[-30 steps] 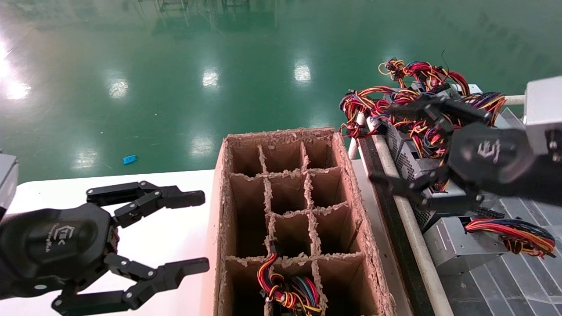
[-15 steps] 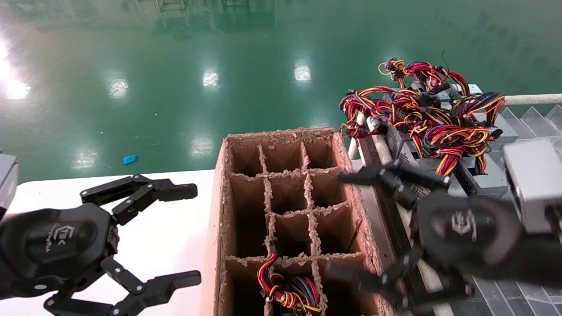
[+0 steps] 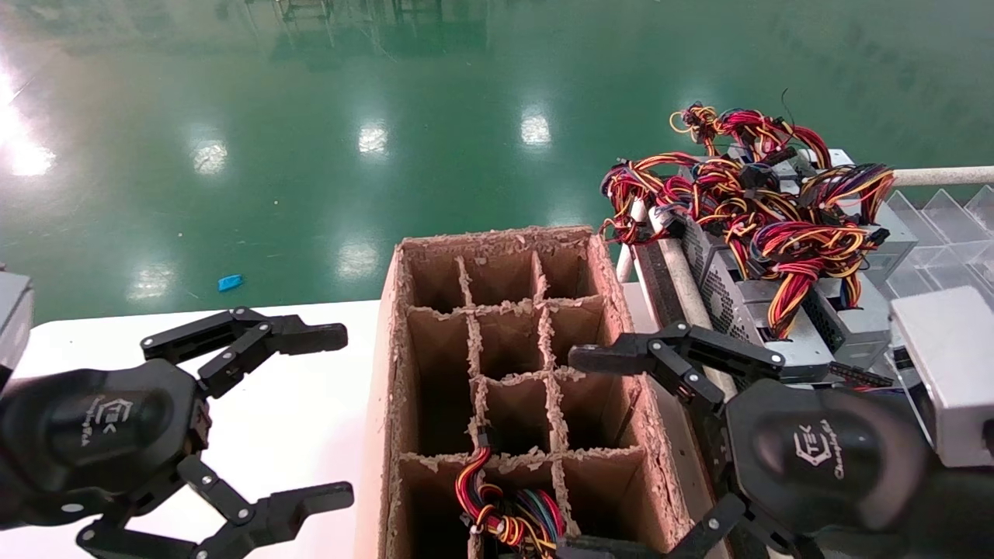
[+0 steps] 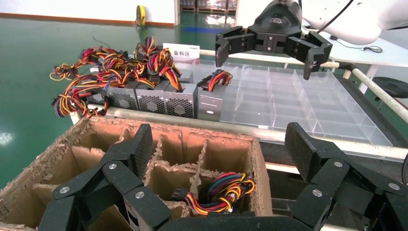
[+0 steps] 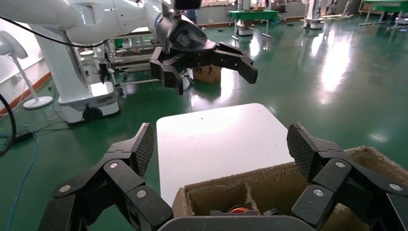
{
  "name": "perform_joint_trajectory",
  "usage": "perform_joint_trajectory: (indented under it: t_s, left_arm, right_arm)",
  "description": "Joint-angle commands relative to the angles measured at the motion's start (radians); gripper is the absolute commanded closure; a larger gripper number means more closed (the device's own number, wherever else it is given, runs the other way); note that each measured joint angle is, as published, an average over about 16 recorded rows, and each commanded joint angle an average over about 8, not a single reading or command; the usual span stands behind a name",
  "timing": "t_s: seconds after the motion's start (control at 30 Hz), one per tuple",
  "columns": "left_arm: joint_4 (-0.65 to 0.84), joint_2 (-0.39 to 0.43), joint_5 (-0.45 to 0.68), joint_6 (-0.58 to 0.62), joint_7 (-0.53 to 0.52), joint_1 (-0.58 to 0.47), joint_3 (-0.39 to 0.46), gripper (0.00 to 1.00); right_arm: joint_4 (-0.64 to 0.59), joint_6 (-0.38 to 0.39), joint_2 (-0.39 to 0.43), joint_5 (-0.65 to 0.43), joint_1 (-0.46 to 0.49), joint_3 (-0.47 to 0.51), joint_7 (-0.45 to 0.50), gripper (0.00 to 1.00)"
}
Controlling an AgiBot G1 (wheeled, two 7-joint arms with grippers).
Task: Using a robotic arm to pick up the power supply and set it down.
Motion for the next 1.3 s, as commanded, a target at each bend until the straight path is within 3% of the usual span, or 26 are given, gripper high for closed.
perform_joint_trajectory:
  t_s: [0.03,1.3]
  left_arm:
    - [0.0,0.0,0.0,0.0,0.0,0.0,0.0,0.0]
    - [0.0,0.0,0.0,0.0,0.0,0.0,0.0,0.0]
  right_arm:
    - [-0.005,0.0,0.0,-0.003,0.004,0.0,-0.002,0.0]
    - [-0.025,0.001,-0.001,-0.016,0.021,-0.006,-0.012,0.0]
